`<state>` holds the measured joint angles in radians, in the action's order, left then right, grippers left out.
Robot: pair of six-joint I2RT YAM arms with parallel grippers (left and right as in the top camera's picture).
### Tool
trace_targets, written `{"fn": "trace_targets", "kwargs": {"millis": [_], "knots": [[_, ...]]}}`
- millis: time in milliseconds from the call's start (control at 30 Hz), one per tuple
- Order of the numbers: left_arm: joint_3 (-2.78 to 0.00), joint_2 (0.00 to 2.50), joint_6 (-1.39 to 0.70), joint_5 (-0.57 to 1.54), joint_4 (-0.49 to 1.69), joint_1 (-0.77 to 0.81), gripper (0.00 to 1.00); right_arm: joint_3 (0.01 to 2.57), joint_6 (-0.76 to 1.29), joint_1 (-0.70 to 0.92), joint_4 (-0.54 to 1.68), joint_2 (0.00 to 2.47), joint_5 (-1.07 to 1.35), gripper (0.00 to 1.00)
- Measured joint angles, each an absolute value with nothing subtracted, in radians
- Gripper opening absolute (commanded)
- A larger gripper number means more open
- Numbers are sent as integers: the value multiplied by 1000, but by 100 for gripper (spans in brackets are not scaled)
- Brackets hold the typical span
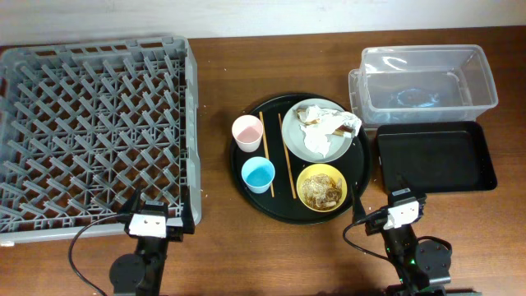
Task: Sort waste into correct bins and load items into the dishwasher rack
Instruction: 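Move both arms from rest toward the tray and plate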
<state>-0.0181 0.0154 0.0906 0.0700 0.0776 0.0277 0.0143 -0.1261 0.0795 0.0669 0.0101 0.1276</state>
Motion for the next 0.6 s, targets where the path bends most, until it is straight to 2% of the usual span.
{"fn": "trace_targets", "kwargs": {"millis": [600], "knots": [[-17,15,91,92,47,28,100,14,-127,80,67,10,113,98]]}}
